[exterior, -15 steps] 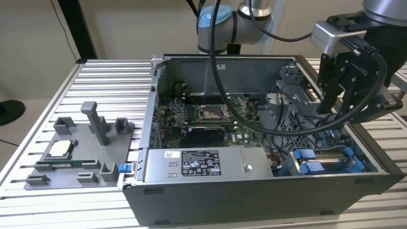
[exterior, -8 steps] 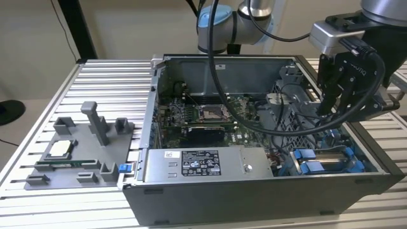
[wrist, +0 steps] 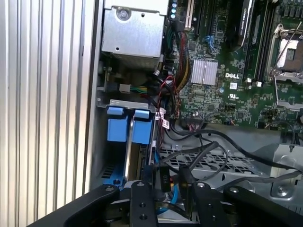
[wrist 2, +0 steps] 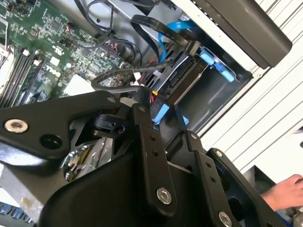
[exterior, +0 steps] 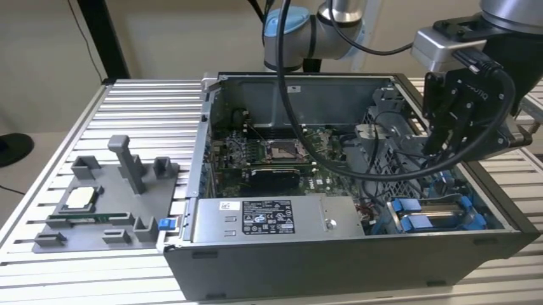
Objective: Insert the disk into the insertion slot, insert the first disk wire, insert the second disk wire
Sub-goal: 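Insert the first disk wire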
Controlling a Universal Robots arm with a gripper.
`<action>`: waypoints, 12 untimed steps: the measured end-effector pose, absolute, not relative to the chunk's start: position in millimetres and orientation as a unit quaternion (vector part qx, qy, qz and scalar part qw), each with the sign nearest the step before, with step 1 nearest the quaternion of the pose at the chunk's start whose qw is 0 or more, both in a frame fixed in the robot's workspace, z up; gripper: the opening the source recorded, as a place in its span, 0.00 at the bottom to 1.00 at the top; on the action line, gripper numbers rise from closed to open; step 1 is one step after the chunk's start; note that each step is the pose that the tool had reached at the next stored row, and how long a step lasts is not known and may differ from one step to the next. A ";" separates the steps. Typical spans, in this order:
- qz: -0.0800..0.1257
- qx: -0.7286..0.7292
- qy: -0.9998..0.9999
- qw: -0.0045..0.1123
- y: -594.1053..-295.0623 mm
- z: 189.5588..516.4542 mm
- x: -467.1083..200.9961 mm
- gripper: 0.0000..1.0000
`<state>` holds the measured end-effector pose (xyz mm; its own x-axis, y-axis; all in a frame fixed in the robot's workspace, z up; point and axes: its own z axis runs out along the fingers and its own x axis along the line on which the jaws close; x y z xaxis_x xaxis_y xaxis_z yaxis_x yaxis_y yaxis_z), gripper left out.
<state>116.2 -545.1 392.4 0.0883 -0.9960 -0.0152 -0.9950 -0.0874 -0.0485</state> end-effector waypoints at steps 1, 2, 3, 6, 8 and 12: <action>-0.011 -0.739 0.673 0.023 -545.1 392.4 115.8 1.00; -0.012 -0.741 0.671 0.022 -545.1 392.4 115.4 1.00; -0.012 -0.743 0.669 0.022 -545.1 392.3 115.1 1.00; -0.013 -0.748 0.663 0.022 -545.1 392.3 114.8 1.00; -0.014 -0.752 0.658 0.024 -545.1 392.3 114.8 1.00; -0.017 -0.762 0.647 0.026 -545.0 391.7 114.8 1.00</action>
